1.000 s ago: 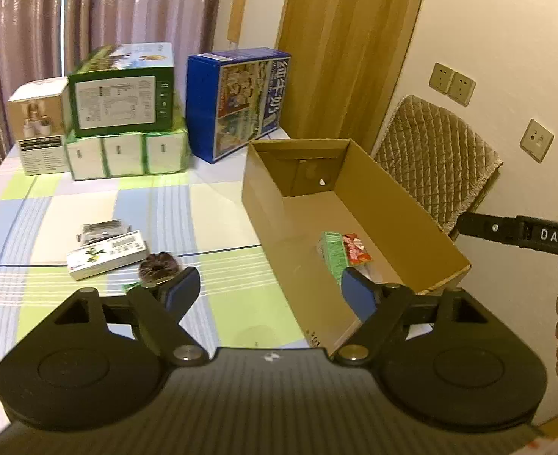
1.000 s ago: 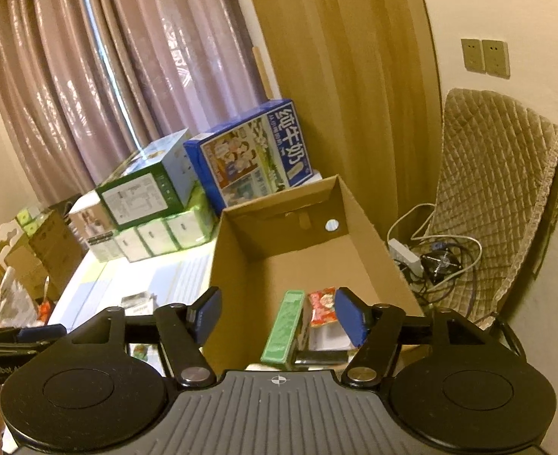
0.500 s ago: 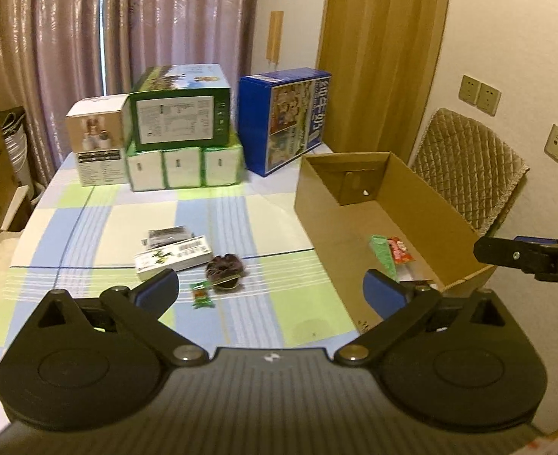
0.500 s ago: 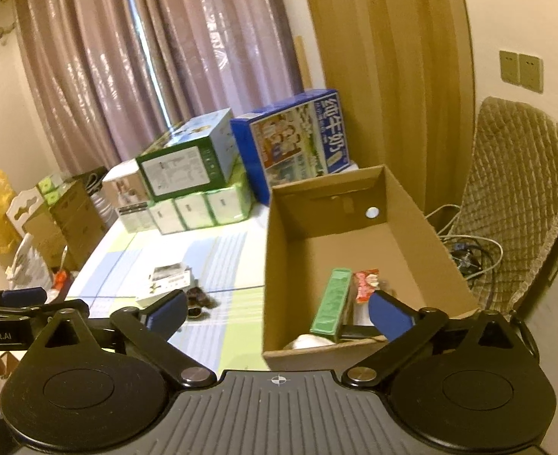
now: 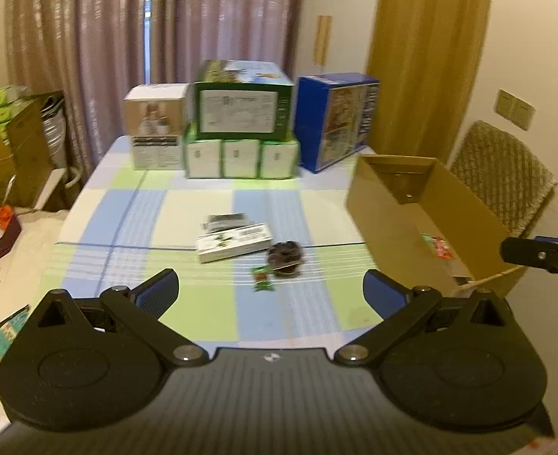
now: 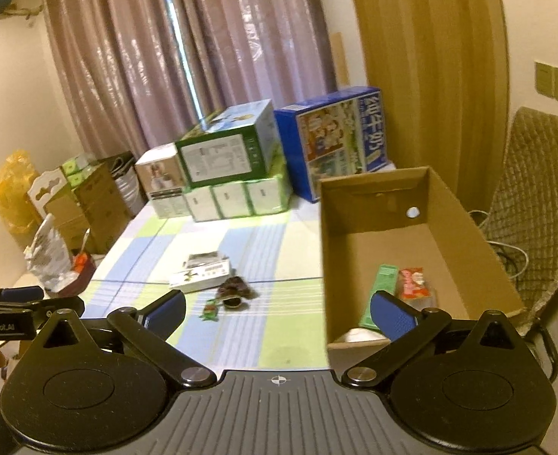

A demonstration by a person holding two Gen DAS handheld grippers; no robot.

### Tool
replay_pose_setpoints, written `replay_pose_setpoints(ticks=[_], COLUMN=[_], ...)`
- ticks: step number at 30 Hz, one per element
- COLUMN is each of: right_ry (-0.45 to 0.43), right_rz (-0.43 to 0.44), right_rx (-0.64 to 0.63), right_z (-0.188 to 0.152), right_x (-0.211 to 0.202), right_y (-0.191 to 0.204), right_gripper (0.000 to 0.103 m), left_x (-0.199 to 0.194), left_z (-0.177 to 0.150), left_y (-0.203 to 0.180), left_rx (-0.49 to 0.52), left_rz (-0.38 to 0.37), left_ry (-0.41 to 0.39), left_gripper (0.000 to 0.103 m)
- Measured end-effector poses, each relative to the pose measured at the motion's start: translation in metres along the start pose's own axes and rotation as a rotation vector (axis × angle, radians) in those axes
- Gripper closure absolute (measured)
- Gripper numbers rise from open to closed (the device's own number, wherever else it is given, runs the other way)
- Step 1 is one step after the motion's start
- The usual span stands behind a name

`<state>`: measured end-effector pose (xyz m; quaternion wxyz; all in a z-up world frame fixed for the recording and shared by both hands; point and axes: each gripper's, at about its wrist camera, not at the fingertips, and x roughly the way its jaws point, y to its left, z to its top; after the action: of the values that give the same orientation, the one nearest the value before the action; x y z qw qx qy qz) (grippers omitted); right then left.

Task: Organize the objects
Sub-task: 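Withdraw both tools from the cardboard box back over the table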

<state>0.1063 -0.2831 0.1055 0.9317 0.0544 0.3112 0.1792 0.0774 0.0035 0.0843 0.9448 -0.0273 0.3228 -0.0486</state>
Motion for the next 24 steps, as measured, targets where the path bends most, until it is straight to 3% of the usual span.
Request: replay_pose_setpoints(ticks=[10, 24], right_ry=[0.022, 0.078], right_rz=[0.057, 0.103], right_rx=[-0.048, -0.116], right_z=[-0.010, -0.025], right_x=[0.022, 0.071], right_y=[0.033, 0.053], right_gripper=[0.002, 0.002], left_x=[0.000, 0.034], left_z=[-0.011, -0.017], left_y=[0.042, 0.061], left_rx=[-0.053, -0.064], left_rz=[0.064, 0.061], left_ry=[0.018, 0.056], left_gripper=[0.001, 0.001])
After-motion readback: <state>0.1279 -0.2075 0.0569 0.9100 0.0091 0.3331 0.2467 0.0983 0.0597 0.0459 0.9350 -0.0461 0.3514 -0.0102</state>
